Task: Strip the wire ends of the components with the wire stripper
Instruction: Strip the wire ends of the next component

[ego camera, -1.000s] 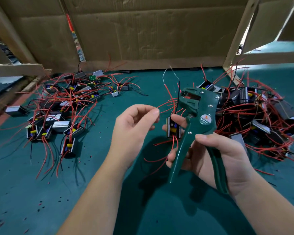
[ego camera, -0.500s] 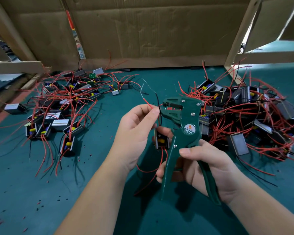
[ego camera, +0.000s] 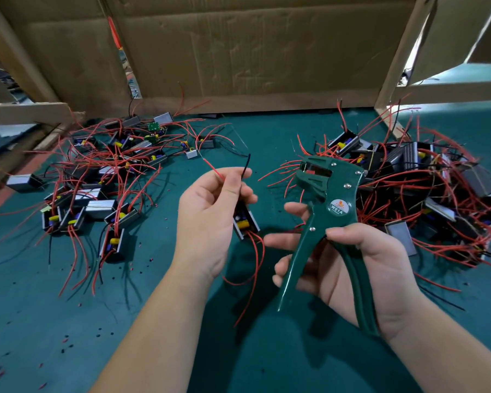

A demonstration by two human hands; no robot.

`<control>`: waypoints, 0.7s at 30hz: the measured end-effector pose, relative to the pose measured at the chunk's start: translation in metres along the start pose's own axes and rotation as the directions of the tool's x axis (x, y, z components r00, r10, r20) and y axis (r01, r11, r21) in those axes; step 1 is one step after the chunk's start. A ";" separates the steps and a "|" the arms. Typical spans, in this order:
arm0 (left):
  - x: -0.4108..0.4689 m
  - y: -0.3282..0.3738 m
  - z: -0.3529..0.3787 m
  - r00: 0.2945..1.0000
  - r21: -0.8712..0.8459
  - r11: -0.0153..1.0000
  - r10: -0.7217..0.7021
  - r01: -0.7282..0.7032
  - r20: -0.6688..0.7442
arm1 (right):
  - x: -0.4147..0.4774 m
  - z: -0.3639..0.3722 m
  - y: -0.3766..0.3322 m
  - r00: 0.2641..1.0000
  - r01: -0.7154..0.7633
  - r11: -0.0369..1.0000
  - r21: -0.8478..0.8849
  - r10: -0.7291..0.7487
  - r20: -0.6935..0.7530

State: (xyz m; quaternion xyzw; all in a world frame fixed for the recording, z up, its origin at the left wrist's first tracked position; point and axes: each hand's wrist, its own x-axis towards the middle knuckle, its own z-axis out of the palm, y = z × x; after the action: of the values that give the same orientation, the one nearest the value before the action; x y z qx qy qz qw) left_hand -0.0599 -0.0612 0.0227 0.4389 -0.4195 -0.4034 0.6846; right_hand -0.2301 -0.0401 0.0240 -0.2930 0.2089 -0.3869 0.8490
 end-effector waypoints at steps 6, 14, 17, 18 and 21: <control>-0.001 0.004 -0.002 0.999 0.129 0.992 0.007 -0.012 0.038 | -0.003 0.000 0.001 0.990 -0.089 0.995 -0.046 0.094 0.107; -0.001 0.006 -0.010 0.955 0.537 0.791 0.221 -0.293 0.195 | -0.002 0.000 0.005 0.981 -0.154 0.982 -0.106 0.164 0.099; 0.000 0.006 -0.015 0.918 0.609 0.688 0.268 -0.394 0.291 | -0.003 -0.001 0.004 0.980 -0.164 0.978 -0.131 0.176 0.092; 0.000 0.005 -0.015 0.914 0.621 0.672 0.267 -0.404 0.307 | -0.003 -0.001 0.004 0.979 -0.170 0.975 -0.145 0.184 0.088; 0.000 0.005 -0.016 0.906 0.647 0.635 0.262 -0.421 0.332 | -0.004 0.001 0.005 0.980 -0.181 0.966 -0.183 0.193 0.049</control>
State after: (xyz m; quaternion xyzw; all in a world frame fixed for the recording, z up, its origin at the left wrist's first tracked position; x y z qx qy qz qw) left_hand -0.0439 -0.0556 0.0231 0.5343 -0.6857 -0.1176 0.4801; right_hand -0.2294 -0.0343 0.0219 -0.3592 0.2408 -0.2748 0.8588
